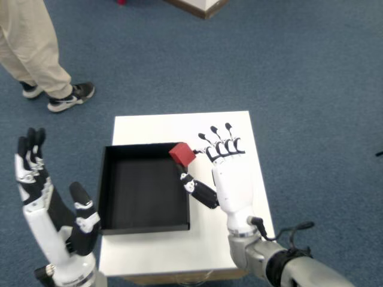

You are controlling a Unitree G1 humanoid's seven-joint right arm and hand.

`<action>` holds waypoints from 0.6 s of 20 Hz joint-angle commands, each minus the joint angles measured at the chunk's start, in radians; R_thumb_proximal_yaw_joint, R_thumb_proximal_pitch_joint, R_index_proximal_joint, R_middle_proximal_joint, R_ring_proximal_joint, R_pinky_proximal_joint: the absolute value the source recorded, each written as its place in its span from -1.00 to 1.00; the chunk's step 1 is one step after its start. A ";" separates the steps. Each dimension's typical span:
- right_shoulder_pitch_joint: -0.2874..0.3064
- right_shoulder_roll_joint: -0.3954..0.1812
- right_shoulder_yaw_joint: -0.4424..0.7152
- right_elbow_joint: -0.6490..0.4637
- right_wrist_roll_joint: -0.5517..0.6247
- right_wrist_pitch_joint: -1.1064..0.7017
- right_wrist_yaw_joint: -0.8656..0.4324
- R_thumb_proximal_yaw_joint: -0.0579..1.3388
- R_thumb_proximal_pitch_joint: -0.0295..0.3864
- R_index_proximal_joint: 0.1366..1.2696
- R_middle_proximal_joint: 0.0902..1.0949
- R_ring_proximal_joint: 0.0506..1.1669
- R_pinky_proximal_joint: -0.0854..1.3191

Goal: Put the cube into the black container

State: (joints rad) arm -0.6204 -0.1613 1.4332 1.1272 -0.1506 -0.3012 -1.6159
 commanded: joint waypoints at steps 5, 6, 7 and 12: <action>-0.086 -0.018 -0.150 -0.161 -0.162 0.062 -0.036 0.87 0.04 0.64 -0.26 -0.49 -0.65; -0.086 -0.018 -0.163 -0.171 -0.179 0.077 -0.031 0.87 0.04 0.64 -0.26 -0.49 -0.66; -0.085 -0.017 -0.173 -0.180 -0.194 0.094 -0.025 0.87 0.04 0.64 -0.26 -0.50 -0.66; -0.083 -0.004 -0.123 -0.169 -0.210 0.144 0.008 0.88 0.03 0.65 -0.27 -0.51 -0.68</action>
State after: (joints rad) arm -0.6560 -0.1649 1.3239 0.9749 -0.3550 -0.1710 -1.5988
